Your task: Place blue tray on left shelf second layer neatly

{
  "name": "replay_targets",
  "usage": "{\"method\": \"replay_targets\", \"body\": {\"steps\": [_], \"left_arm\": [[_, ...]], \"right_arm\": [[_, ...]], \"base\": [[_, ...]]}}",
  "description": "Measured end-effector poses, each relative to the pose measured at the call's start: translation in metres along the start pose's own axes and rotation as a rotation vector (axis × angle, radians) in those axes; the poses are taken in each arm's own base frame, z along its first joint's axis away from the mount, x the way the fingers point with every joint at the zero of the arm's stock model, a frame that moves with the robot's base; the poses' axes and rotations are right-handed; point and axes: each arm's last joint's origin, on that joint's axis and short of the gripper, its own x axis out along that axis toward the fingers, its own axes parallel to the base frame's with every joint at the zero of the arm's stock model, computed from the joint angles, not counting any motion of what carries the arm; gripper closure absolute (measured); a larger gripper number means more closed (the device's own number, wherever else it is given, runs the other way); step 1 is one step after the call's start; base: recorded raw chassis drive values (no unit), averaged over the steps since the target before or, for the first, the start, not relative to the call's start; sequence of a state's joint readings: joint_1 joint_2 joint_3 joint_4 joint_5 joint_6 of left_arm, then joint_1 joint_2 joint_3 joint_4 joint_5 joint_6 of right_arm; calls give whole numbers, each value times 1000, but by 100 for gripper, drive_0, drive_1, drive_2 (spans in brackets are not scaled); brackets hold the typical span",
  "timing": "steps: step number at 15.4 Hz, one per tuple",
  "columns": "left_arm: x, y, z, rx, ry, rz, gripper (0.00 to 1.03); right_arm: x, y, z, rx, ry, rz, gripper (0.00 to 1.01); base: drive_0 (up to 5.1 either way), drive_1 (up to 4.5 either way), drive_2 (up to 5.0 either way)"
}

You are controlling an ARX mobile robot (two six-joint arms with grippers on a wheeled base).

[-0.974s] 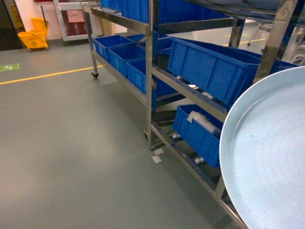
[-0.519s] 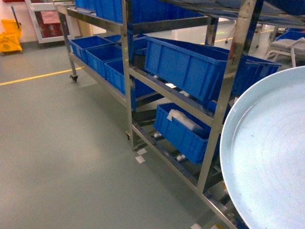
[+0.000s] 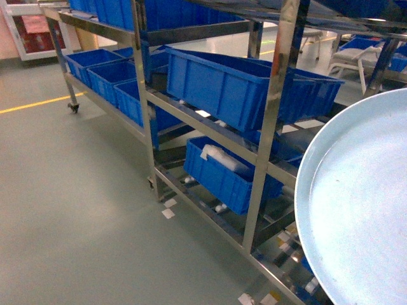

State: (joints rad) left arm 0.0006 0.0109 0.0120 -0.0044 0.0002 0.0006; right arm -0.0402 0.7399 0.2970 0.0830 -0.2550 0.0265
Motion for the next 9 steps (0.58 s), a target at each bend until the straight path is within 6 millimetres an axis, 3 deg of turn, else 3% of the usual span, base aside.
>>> {"method": "replay_targets", "body": {"steps": [9], "left_arm": [[0, 0, 0, 0, 0, 0, 5]], "right_arm": [[0, 0, 0, 0, 1, -1, 99]], "base": [[-152, -152, -152]]}}
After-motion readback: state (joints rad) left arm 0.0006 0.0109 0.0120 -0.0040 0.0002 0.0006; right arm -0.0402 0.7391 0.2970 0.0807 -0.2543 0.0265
